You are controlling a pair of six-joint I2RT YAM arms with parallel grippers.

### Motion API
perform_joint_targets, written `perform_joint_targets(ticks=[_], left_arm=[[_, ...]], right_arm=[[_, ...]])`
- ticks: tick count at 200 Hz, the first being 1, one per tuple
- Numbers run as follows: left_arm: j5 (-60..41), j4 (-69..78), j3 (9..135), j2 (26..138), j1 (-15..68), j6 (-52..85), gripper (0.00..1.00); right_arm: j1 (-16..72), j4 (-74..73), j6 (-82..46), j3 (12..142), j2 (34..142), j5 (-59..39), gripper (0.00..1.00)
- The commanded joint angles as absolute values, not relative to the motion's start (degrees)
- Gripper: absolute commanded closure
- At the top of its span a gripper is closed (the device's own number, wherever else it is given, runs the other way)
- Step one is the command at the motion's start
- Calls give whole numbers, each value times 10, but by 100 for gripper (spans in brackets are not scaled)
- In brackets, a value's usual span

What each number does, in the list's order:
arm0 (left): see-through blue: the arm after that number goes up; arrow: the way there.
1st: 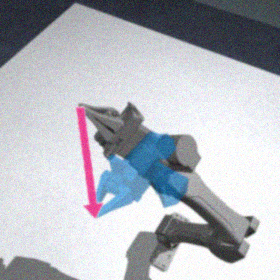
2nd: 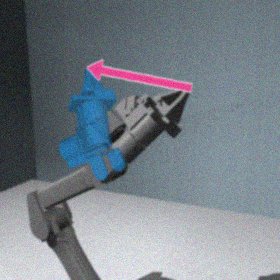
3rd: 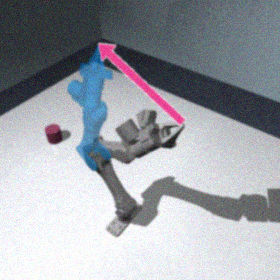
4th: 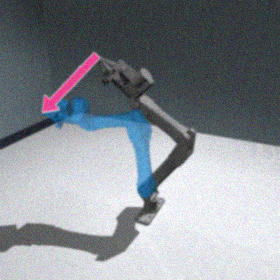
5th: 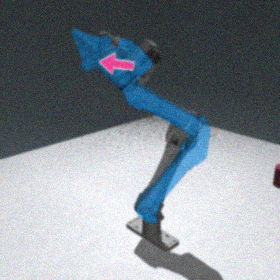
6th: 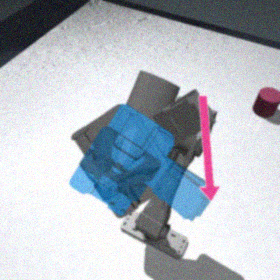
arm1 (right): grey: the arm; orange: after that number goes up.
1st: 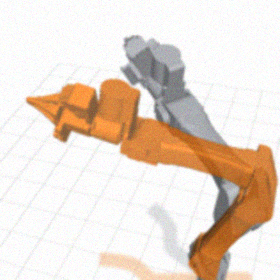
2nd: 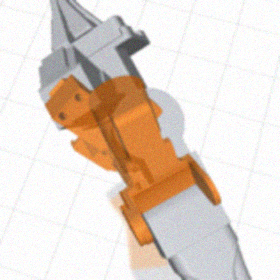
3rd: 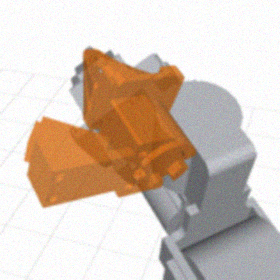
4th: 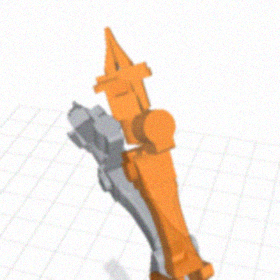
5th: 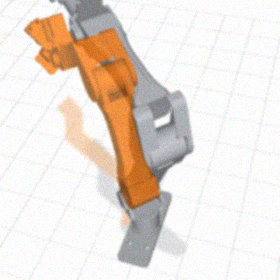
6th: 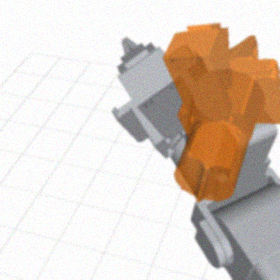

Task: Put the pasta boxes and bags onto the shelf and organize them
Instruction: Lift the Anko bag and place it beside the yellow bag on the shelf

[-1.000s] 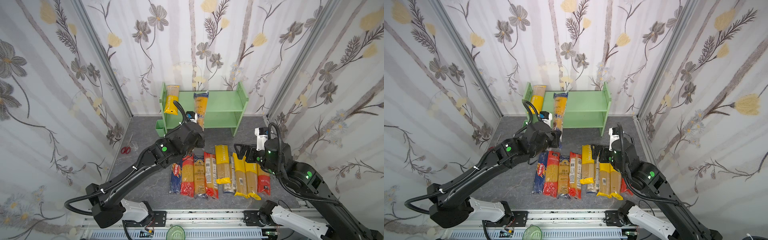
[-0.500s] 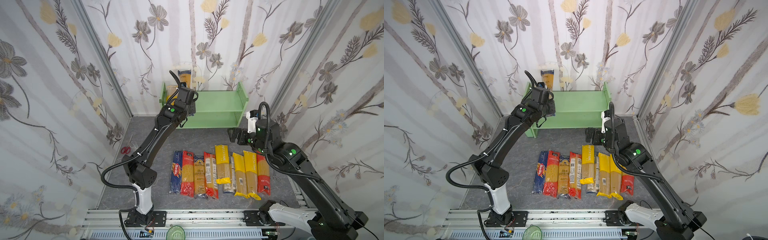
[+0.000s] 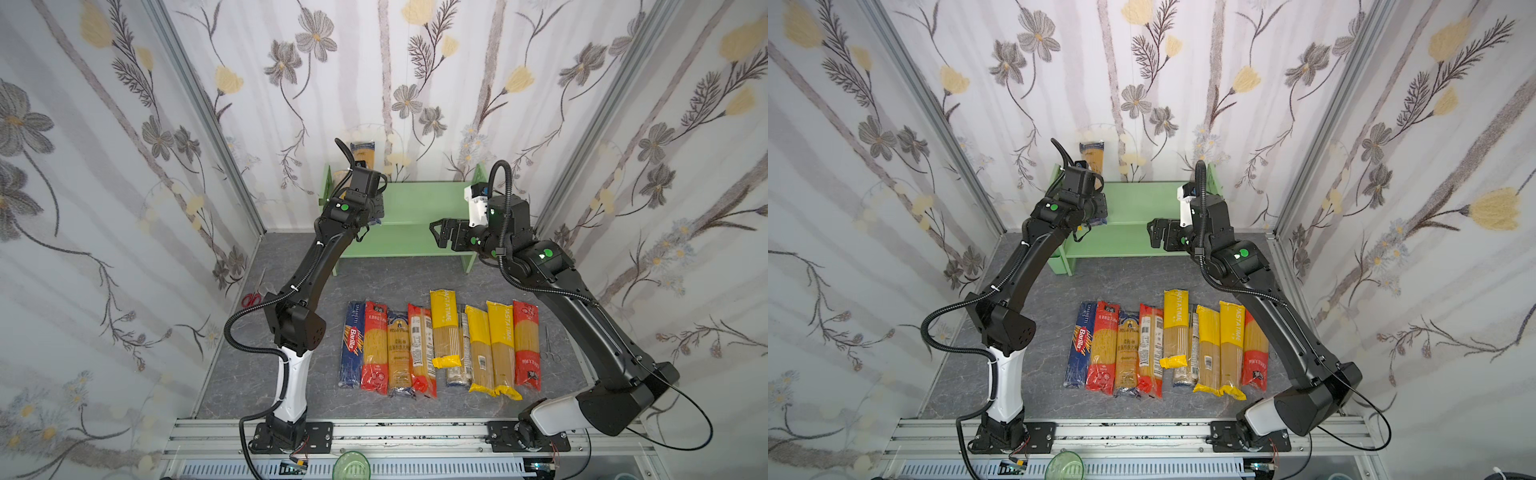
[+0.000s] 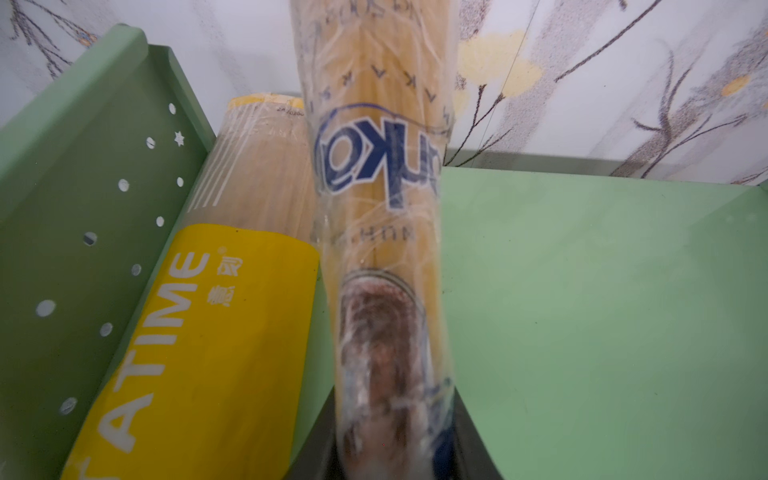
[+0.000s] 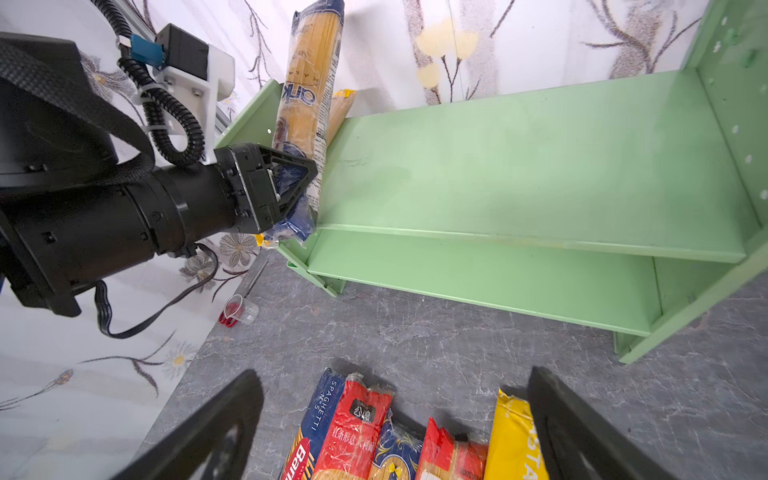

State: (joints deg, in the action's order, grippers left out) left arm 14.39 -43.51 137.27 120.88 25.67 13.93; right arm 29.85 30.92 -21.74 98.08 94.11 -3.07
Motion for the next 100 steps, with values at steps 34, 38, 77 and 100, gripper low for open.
perform_joint_targets(ticks=[34, 38, 77, 100], left_arm=[[157, -380, 1383, 1218, 253, 136, 51], [157, -379, 1383, 1219, 253, 136, 51], [146, -380, 1374, 1212, 251, 150, 44], [129, -379, 1360, 1191, 254, 163, 34]], right_arm=[[293, 286, -209, 982, 960, -58, 0], [293, 285, -209, 980, 959, -58, 0], [292, 284, -208, 964, 942, -52, 0], [292, 286, -208, 955, 928, -46, 0]])
